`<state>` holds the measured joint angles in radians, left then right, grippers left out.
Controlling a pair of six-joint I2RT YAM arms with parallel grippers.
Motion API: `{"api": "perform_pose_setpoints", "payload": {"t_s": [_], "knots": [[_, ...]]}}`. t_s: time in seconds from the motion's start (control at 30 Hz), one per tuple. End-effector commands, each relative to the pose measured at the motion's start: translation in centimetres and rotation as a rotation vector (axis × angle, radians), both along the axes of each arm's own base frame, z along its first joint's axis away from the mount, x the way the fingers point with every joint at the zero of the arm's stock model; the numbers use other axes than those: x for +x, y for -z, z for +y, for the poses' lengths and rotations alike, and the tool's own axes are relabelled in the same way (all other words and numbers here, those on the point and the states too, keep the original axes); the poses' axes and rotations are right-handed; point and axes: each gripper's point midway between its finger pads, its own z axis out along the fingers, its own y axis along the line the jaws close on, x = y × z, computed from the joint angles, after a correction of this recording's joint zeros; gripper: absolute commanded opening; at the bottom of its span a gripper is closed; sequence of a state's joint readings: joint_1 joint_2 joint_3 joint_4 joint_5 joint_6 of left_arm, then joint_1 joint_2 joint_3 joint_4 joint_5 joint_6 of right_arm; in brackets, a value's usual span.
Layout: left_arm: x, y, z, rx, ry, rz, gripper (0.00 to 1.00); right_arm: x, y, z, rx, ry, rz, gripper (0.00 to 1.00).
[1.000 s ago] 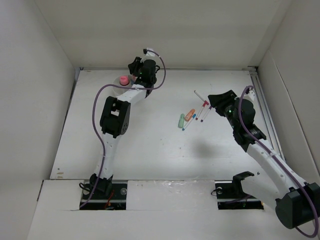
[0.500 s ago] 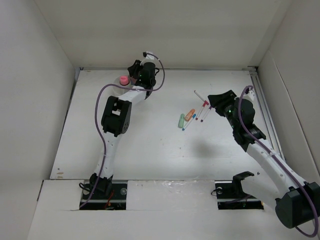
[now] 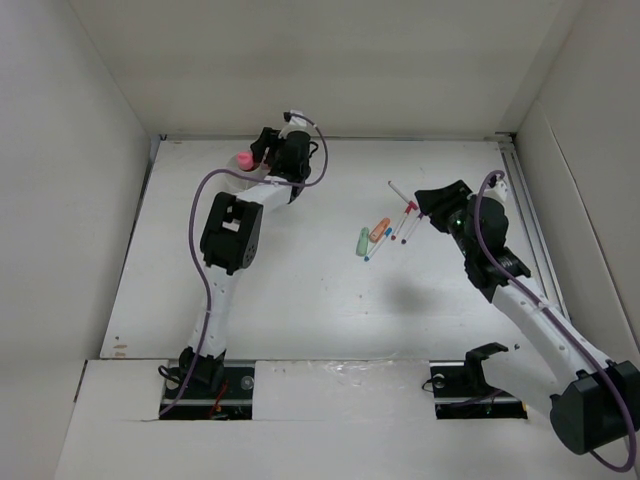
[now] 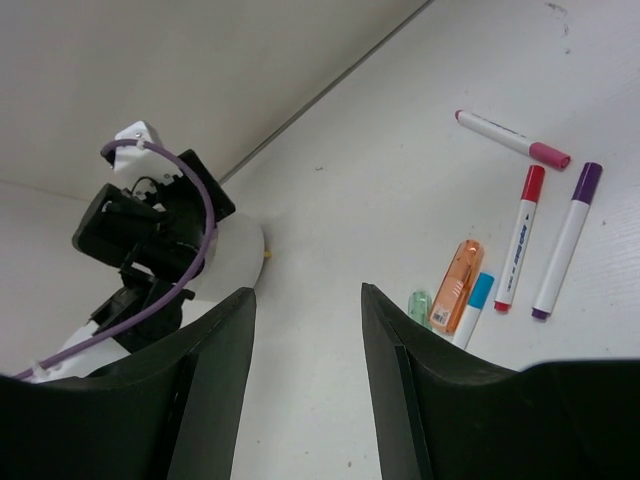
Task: Sort the stationery into containers
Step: Place the pen in the storage box, then pick up the pen from the center of the board.
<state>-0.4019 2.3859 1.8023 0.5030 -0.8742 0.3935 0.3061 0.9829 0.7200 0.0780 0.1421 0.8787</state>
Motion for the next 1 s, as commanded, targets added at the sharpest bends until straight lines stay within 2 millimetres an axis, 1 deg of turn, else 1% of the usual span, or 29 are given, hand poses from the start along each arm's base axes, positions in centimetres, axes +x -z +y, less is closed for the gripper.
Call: {"api": "perform_pose_setpoints", "payload": {"t_s": [0.0,0.03,0.07,0.13,0.17,0.2,0.23,0.27,0.3,0.33,0.37,0.4,0.43,0.47,0.5,0.53,0.57,0.6,0.63,0.67,0.73,0.77,0.8,0.83,0.87,0.9,0.93,0.97], "knots": [[-1.2,-9.8,-0.4,-0.109,0.004,-0.187,0.61,0.6,-2.5,0.0,0.009,-0.002,-0.070,0.53],[-1.7,-11.1,-0.9,-0.124,0.014,-0.200,0.61,0.6,-2.5,0.0,0.009,-0.002,-0.070,0.53],[-1.7,-11.6,-1.2,-0.136,0.036,-0.201,0.61,0.8,-2.2,0.1,0.006,-0.002,-0.061,0.53],[-2.2,-13.5,-3.4,-0.171,0.088,-0.218,0.61,0.8,-2.1,0.1,0.006,-0.002,-0.061,0.53],[-2.7,-14.6,-3.9,-0.186,0.107,-0.216,0.61,0.8,-2.1,0.1,0.006,-0.002,-0.061,0.53],[-2.8,-15.9,-5.4,-0.232,0.151,-0.237,0.61,0.8,-2.1,0.1,0.006,-0.002,-0.061,0.53],[-3.0,-16.5,-6.2,-0.254,0.180,-0.237,0.61,0.8,-2.1,0.1,0.006,-0.002,-0.061,0.53],[-3.3,-17.1,-7.2,-0.277,0.213,-0.235,0.56,0.8,-2.1,-0.1,0.005,0.007,-0.061,0.49],[-3.9,-17.4,-8.8,-0.298,0.275,-0.204,0.52,0.8,-2.1,-0.1,0.005,0.007,-0.061,0.45],[-4.2,-17.9,-9.9,-0.354,0.305,-0.213,0.48,0.9,-2.1,-0.3,0.003,0.019,-0.062,0.39],[-4.6,-17.9,-11.2,-0.379,0.345,-0.198,0.43,0.9,-2.1,-0.3,0.003,0.019,-0.062,0.33],[-5.2,-17.4,-12.3,-0.399,0.382,-0.159,0.32,1.0,-2.1,-0.5,0.001,0.033,-0.062,0.20],[-6.2,-17.5,-14.6,-0.439,0.445,-0.142,0.26,1.0,-2.1,-0.8,-0.001,0.048,-0.063,0.15],[-6.9,-16.1,-16.3,-0.498,0.463,-0.113,0.20,1.1,-2.1,-1.0,-0.002,0.057,-0.063,0.11],[-7.9,-15.6,-17.7,-0.534,0.490,-0.093,0.17,1.1,-2.1,-1.0,-0.002,0.057,-0.063,0.09],[-9.9,-15.2,-21.1,-0.585,0.593,-0.058,0.15,1.2,-2.1,-1.2,-0.005,0.071,-0.064,0.07],[-11.4,-12.0,-22.3,-0.598,0.621,0.013,0.13,1.2,-2.1,-1.3,-0.006,0.080,-0.064,0.07],[-12.5,-10.7,-23.5,-0.657,0.636,0.040,0.13,1.0,-1.9,-1.6,-0.010,0.092,-0.059,0.06],[-13.6,-9.8,-24.6,-0.688,0.666,0.059,0.13,0.8,-2.3,-1.7,-0.006,0.092,-0.069,0.06],[-15.7,-6.5,-26.1,-0.701,0.706,0.147,0.13,0.9,-2.3,-1.9,-0.008,0.104,-0.070,0.06],[-17.2,-4.0,-26.9,-0.747,0.723,0.220,0.13,0.9,-2.3,-1.9,-0.008,0.104,-0.070,0.06],[-18.6,-3.0,-27.9,-0.762,0.754,0.268,0.13,0.9,-2.3,-1.9,-0.008,0.104,-0.070,0.06],[-19.8,-1.7,-28.5,-0.755,0.773,0.310,0.13,0.9,-2.3,-2.0,0.000,0.114,-0.069,0.06],[-20.5,-0.8,-28.6,-0.744,0.772,0.337,0.13,0.8,-2.1,-2.1,-0.003,0.114,-0.060,0.06],[-21.3,-0.2,-28.9,-0.736,0.780,0.355,0.16,1.0,-1.7,-2.0,-0.008,0.114,-0.049,0.06],[-22.6,0.4,-29.4,-0.723,0.791,0.375,0.18,1.0,-1.6,-2.0,-0.008,0.114,-0.049,0.06],[-23.2,0.8,-29.6,-0.717,0.797,0.388,0.21,1.0,-1.6,-1.8,-0.006,0.102,-0.048,0.06],[-23.4,1.1,-29.5,-0.712,0.792,0.400,0.26,1.0,-1.6,-1.8,-0.006,0.102,-0.048,0.06]]}}
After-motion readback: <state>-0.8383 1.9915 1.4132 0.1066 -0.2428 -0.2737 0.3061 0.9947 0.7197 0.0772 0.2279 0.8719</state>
